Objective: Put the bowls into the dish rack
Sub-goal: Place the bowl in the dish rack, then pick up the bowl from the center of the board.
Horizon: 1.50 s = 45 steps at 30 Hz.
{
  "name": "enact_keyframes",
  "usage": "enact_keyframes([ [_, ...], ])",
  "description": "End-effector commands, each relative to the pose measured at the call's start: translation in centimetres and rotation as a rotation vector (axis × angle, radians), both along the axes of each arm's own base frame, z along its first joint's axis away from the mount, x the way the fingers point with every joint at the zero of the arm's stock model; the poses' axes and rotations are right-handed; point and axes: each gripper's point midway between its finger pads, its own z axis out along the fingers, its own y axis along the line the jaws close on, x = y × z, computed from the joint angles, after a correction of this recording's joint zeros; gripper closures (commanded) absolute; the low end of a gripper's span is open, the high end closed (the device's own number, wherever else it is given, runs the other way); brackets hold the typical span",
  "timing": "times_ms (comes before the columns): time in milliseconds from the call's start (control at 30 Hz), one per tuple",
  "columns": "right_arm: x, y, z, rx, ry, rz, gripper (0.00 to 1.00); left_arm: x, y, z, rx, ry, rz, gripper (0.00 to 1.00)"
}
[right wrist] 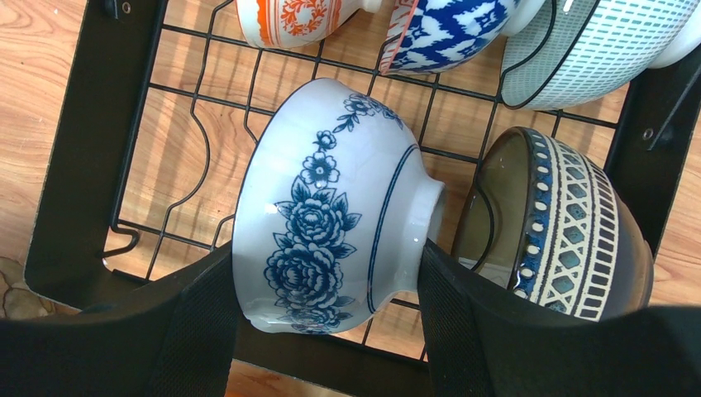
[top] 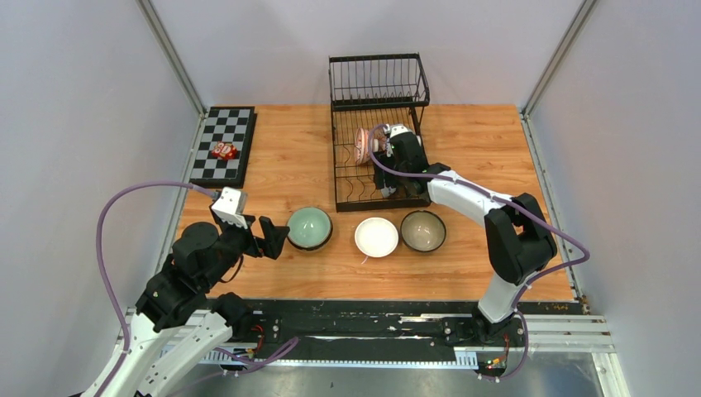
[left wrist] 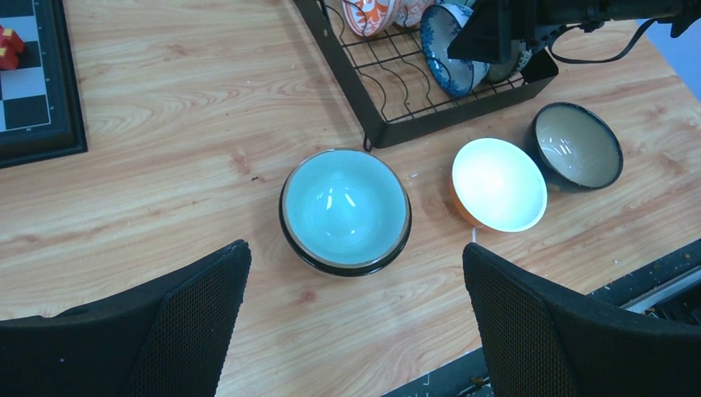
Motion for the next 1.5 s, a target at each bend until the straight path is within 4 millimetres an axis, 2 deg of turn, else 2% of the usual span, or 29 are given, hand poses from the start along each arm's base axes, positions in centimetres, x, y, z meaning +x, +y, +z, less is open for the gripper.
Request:
enact_keyframes([
  [0, -0.1, -0.8, -1.5, -0.004, 0.042, -0.029, 0.70, 0.2, 0.0, 0.2, 0.002, -0.020, 0.001, 0.00],
  [133, -0.1, -1.1, -1.4, -0.013, 0.035, -0.038, 0.60, 0.2, 0.0, 0.3, 0.001, -0.023, 0.003, 0.00],
  [267, -0.1, -1.4, -1.1, -0.019, 0.028, -0.049, 0.42, 0.2, 0.1, 0.2, 0.002, -0.023, 0.005, 0.00],
  [600, 0.1, -1.8, 0.1, -0.022, 0.002, -0.071, 0.22, 0.2, 0.1, 0.3, 0.001, -0.024, 0.005, 0.00],
  [1000, 0.0, -1.2, 2.9, 0.002, -0.048, -0.059, 0.17, 0.2, 0.1, 0.3, 0.000, -0.025, 0.004, 0.00],
  [1233, -0.7, -1.2, 5.5, -0.016, -0.108, -0.058, 0.17, 0.2, 0.1, 0.3, 0.001, -0.026, 0.001, 0.00],
  [1467, -2.4, -1.4, 8.7, 0.014, -0.168, -0.045, 0.17, 0.2, -0.1, 0.3, -0.006, -0.023, -0.005, 0.00],
])
